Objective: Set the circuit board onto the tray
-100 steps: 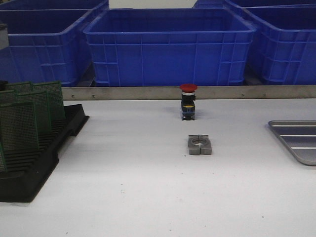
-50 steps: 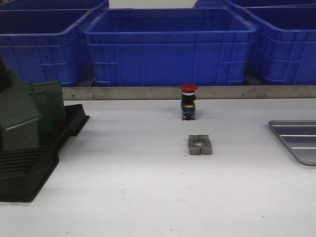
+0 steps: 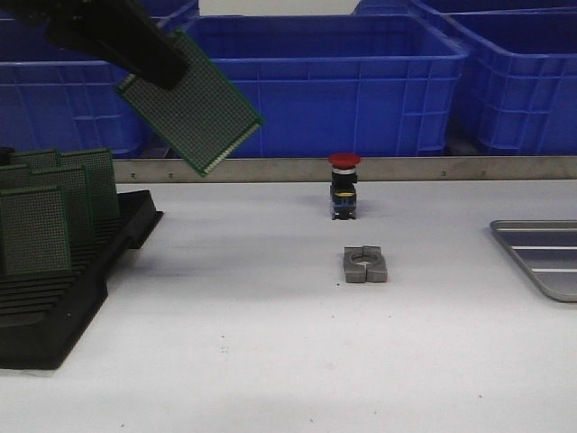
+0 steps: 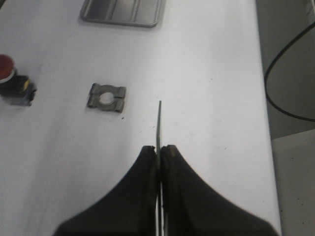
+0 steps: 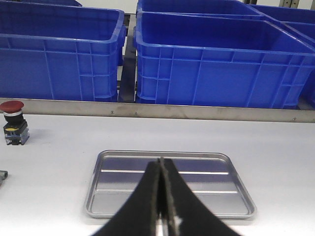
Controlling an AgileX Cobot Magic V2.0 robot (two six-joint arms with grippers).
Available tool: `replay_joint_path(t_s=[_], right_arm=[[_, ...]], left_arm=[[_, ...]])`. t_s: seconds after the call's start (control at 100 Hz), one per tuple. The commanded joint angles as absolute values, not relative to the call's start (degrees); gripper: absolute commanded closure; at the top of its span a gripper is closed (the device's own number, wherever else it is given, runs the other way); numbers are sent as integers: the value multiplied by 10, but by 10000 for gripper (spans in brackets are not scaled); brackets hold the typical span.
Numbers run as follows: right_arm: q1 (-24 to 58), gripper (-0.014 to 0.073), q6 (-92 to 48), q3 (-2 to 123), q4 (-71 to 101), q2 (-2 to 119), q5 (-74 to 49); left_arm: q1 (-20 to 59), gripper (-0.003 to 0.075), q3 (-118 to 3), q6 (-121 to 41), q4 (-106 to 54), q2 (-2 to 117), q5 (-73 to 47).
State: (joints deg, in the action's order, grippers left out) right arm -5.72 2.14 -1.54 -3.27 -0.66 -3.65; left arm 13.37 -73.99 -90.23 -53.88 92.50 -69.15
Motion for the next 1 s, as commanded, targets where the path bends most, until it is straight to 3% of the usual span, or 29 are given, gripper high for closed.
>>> replay_joint_path(t_s=[0.0,0.23,0.49,0.78,0.99], right_arm=[[-60,653,19,-15,-37,-19,6],[-60,653,19,-15,-37,-19,6],[-59,653,19,14,-36,-18,8],[-59,653,19,177,-37,66,-245],[-59,653,19,266,-36,187,-338]], left_arm=[[170,741,-758,-902,-582,905,-726],[239,741,-758,-902,-582,905,-726],[244,741,-758,-902,-582,905,-726],[244,741,-758,-902,-582,905,-726],[244,741,-758,-902,-582,905,-726]])
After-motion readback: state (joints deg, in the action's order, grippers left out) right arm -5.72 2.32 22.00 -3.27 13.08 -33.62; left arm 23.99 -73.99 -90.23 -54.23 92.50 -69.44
